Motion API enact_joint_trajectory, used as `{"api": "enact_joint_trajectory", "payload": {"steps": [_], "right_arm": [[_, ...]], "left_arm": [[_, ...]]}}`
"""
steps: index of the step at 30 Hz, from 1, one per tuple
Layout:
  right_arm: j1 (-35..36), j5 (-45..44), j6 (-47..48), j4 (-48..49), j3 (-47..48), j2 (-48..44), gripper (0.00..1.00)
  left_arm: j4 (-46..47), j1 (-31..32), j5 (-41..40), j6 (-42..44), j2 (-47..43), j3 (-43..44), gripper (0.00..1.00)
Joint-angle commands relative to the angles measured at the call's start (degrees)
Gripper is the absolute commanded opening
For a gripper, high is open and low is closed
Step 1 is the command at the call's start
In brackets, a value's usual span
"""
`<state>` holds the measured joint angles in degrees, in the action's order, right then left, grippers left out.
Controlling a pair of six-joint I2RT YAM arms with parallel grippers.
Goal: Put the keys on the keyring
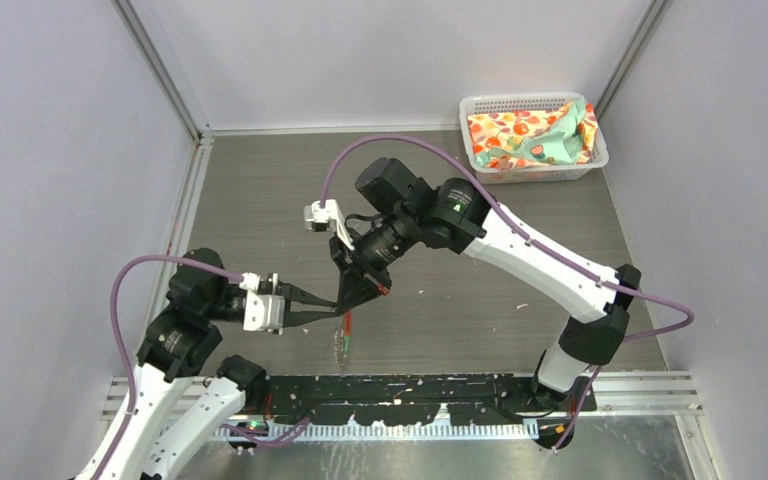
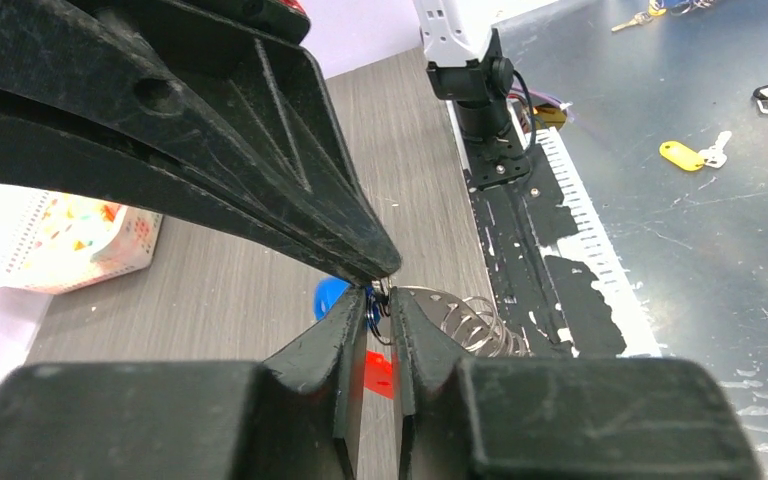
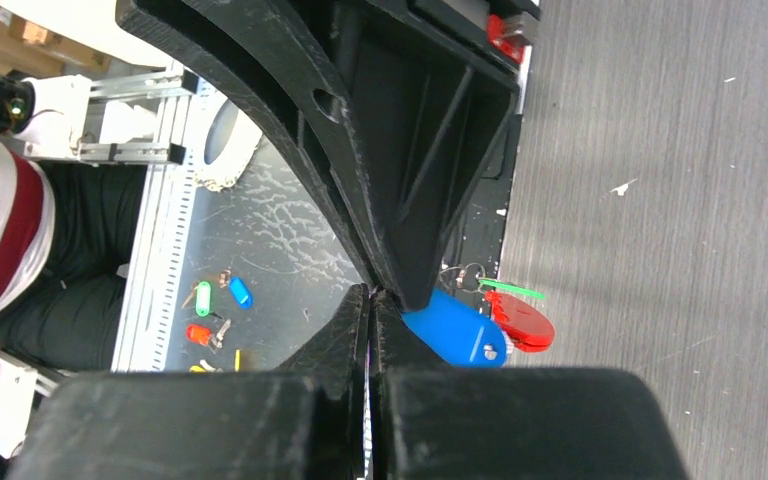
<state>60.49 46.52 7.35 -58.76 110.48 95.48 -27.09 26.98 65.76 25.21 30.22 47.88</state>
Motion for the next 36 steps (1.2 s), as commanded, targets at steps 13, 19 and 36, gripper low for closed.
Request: {"api": "enact_joint_trajectory", "payload": {"steps": [13,19,36], "right_arm": [[-1.8,-2.7,-0.9,2.6,-0.5,-5.0,0.01],[-1.8,-1.5,-0.9,1.9,-0.5,-4.4,0.01],[-1.8,-12.1,-13.8,43.5,-27.2,-20.5,0.01]], "left_arm": [[-5.0,0.2,-0.6,5.3,-2.5,2.6,0.30],[0.0,0.3,-9.3,9.2,-5.8,-1.3,0.42],[4.8,0.3,-0.7,-15.7,1.2,2.7,0.21]]}}
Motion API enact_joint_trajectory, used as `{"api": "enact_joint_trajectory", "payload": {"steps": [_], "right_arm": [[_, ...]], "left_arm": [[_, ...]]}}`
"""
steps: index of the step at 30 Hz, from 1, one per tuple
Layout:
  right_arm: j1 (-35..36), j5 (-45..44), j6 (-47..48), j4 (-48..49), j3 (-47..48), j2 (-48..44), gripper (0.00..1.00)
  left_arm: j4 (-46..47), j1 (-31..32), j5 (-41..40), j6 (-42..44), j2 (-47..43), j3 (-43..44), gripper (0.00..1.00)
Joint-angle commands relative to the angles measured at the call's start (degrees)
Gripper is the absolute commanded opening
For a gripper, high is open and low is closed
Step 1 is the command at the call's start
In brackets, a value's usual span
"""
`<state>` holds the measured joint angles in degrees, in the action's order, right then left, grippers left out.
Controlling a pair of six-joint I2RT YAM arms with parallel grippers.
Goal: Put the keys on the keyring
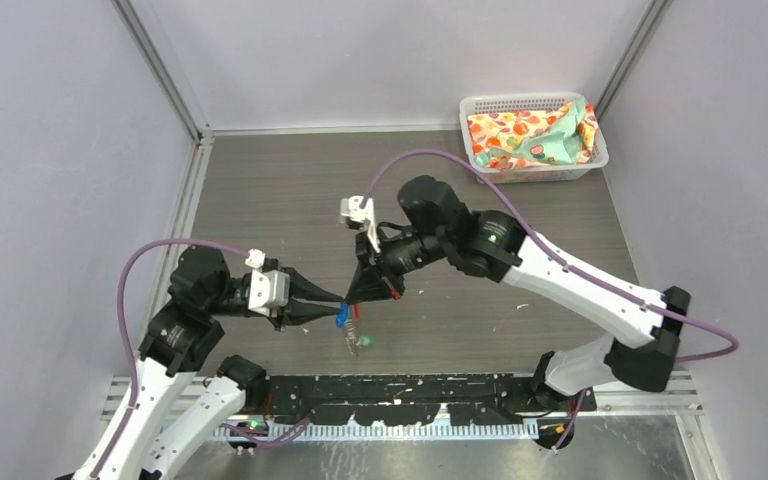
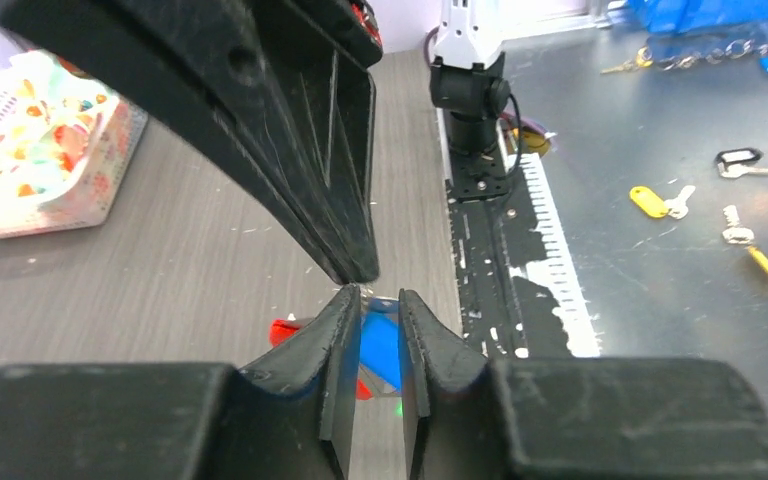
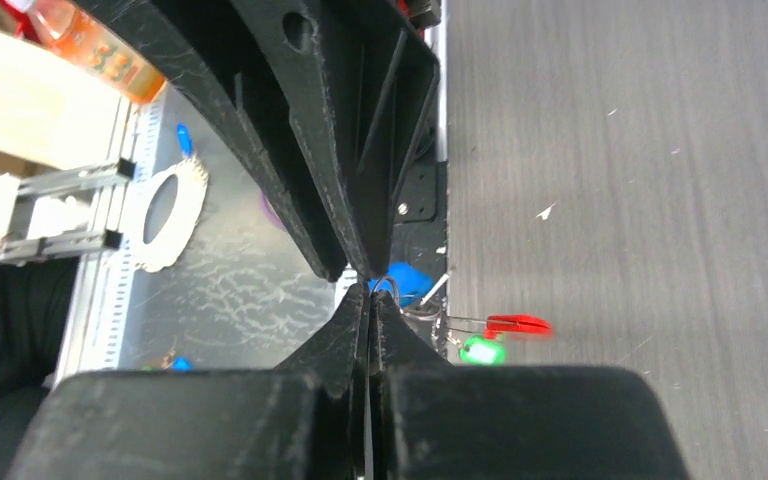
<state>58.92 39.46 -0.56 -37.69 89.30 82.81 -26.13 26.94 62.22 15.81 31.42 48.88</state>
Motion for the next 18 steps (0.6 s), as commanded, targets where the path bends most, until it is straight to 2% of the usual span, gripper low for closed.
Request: {"api": "enact_joint_trajectory", "payload": {"steps": [1,8,12,18], "right_arm": [[-0.2,-5.5,-6.7,24.8,-7.4,-8.5,0.01],[-0.2,-8.5,-12.5,41.8,-16.6,-12.0,0.01],[-0.1,-7.7,-12.7,42.0,-17.1,-11.5,0.01],[-0.1,-9.1,-11.9,44.0,-19.7,-14.5,0.01]], "left_arm": [[4.5,0.3,2.3,-6.8,0.0,1.4,0.21],[8.3,0.3,-0.9,-11.1,0.3,0.7,0.19],[8.7,0.3,-3.4,-11.1,-0.3,0.7,0.20],[3.0,0.3,-6.4,-8.6,-1.8,2.8,0.20]]}}
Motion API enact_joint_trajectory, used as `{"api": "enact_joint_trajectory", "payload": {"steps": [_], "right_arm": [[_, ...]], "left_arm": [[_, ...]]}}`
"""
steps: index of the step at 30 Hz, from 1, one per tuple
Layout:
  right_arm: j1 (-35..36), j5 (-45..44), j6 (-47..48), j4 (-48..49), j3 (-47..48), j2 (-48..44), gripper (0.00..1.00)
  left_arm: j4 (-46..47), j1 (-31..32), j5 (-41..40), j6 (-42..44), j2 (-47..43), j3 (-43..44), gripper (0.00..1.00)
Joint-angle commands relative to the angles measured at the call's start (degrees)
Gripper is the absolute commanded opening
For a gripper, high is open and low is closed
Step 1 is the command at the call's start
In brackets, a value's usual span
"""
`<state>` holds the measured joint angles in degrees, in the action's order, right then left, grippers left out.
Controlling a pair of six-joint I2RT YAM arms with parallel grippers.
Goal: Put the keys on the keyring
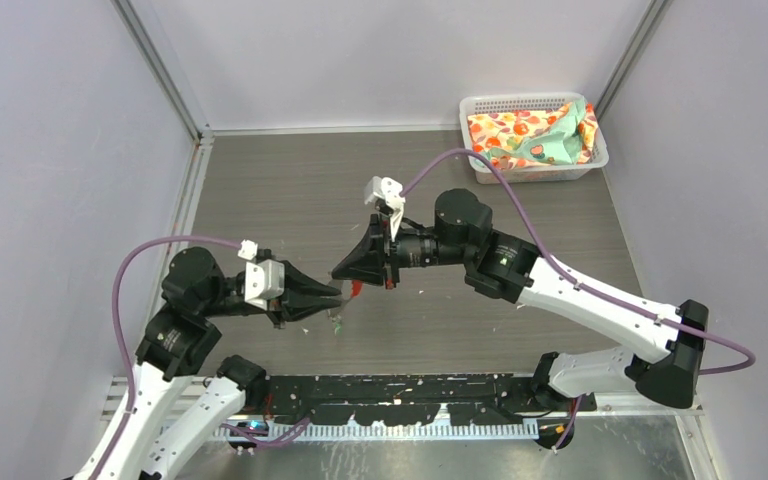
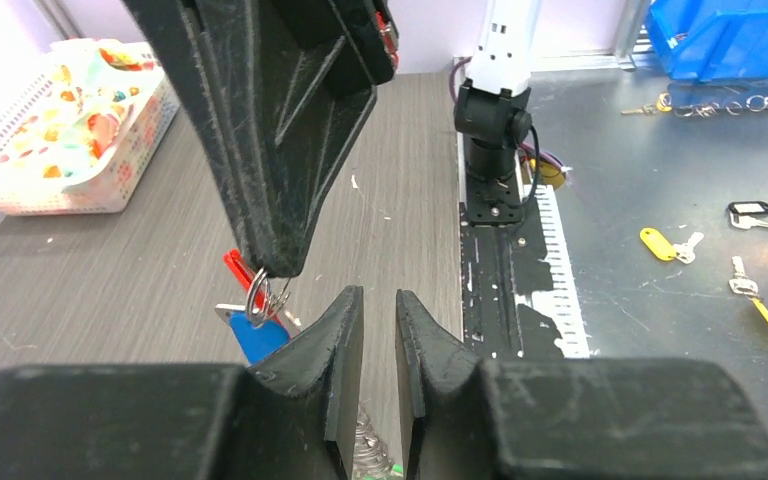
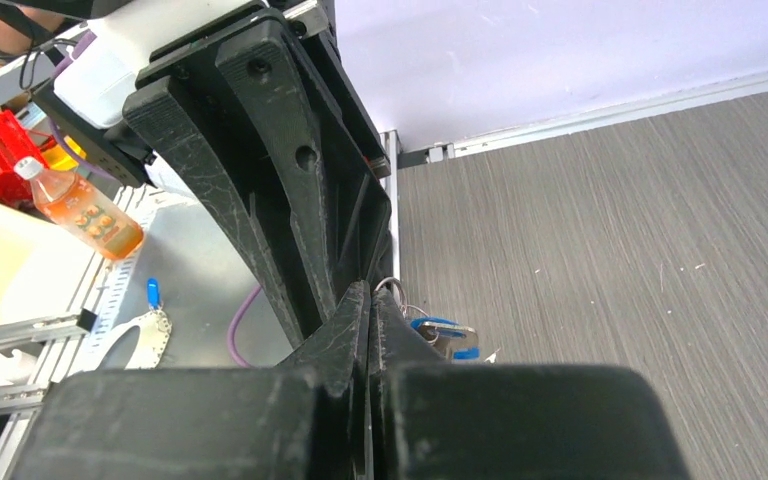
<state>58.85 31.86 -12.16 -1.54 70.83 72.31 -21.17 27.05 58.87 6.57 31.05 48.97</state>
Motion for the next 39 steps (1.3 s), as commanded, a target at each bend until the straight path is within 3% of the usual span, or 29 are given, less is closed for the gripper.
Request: {"api": "enact_joint_trajectory", "payload": {"steps": [1,10,14,18,26,29,35,39], "right_arm": [[0.0,-1.5,-0.3,8.9,-2.0,-4.5,0.01],[0.0,0.9,-0.8,14.6,-6.7,-7.4,0.01],[-0.1,3.7,-1.1,15.7,-6.5,-6.8,0.01],[0.0,4.4,-0.9,15.5,-5.8,-6.5,0.01],[0.0,4.9,-0.3,15.0,-6.0,-6.3,0.01],[0.0,4.6,0.2,13.8,-5.8,-6.0,0.01],[0.0,3.9,1.5,12.8,-6.1,-6.7,0.01],[-0.1,4.4,1.2,12.7,-5.6,-6.3,0.01]], "left_arm": [[-2.2,0.2,-3.8,0.6,-1.9,3.0,0.20],[-1.4,0.1,-16.8,-1.4,-2.1,8.5,0.23],[-4.8,0.1,-10.3,-1.3,1.3,9.9,0.38],[-9.6,0.1,-3.9,-0.5,5.1,11.0,0.43],[-5.2,0.1,-3.2,-3.0,5.0,10.5,0.24],[-3.9,0.2,-2.7,-4.5,4.6,10.2,0.24],[-7.2,0.1,-0.1,-2.3,3.4,10.4,0.33],[-6.8,0.2,0.4,-1.6,3.4,9.9,0.27]]}}
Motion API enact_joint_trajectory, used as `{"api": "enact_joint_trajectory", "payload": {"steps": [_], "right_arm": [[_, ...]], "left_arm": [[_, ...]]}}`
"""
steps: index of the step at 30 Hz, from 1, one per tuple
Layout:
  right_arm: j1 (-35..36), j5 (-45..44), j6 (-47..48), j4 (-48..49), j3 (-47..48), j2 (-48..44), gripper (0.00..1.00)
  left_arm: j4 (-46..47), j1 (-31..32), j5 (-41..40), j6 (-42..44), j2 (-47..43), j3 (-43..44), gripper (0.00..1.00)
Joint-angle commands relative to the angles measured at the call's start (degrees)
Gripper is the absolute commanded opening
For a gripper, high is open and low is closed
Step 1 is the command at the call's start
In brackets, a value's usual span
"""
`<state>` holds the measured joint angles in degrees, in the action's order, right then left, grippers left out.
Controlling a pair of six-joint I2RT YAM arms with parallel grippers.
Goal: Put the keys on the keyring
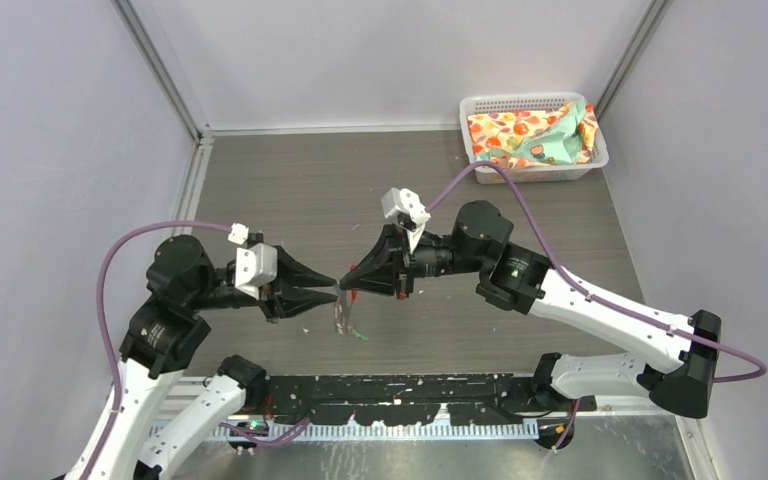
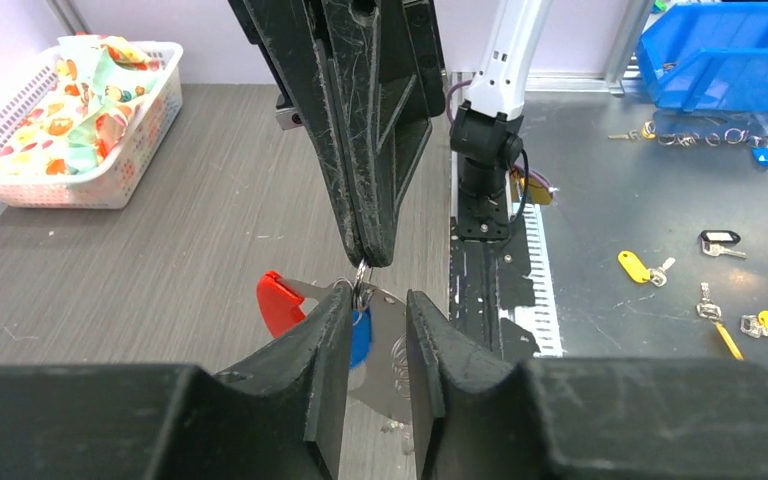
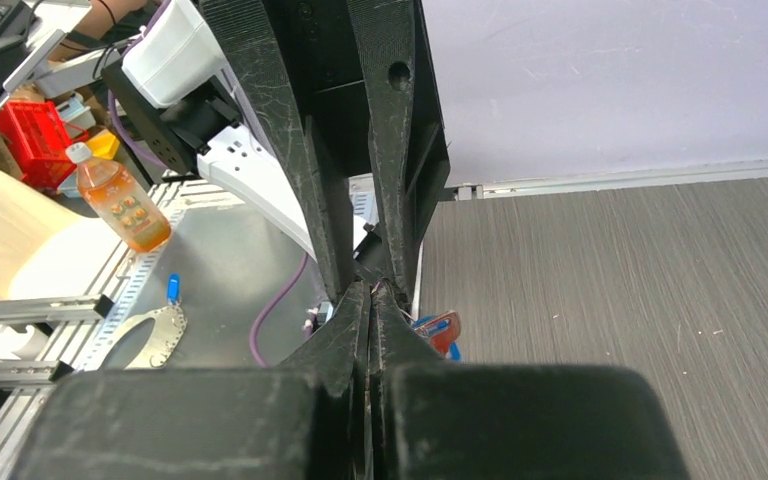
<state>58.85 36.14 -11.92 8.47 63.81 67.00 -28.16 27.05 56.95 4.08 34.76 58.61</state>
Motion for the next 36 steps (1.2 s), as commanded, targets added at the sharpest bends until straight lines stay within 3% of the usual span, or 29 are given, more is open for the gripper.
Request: {"api": "enact_joint_trajectory", "payload": {"steps": [1,4,7,10,13,18,21,36], "right_arm": [[0.0,0.3,0.7,2.8,1.5,-0.8,0.01],[0.0,0.7,0.4,2.9,1.7,-0.3,0.01],[0.0,0.5,0.5,2.0,1.9,-0.4,0.01],[-0.1,-0.1,1.6,-3.1,3.8,0.0,0.02],[-0.3,-1.9,3.8,-16.9,10.1,2.1,0.28],[-0.9,-3.6,15.0,-47.4,27.6,9.7,0.41],[-0.9,-6.0,20.8,-59.1,35.1,13.5,0.50],[3.6,-8.6,30.8,-61.8,39.0,16.8,0.44]], "left_arm": [[0.4,0.1,2.2,0.9,-0.1,0.1,0.26],[2.5,0.1,1.8,-0.1,0.3,-0.4,0.19],[3.5,0.2,1.1,-0.7,0.4,-0.9,0.02],[1.6,0.1,-0.9,0.0,0.4,-0.7,0.00],[-0.2,0.1,-1.8,0.7,0.6,-0.6,0.00],[-4.3,0.1,-2.2,0.4,2.5,0.5,0.00],[-5.2,0.1,-2.3,-1.3,3.9,1.1,0.00],[-5.6,0.1,3.4,-5.5,7.2,1.4,0.00]]}}
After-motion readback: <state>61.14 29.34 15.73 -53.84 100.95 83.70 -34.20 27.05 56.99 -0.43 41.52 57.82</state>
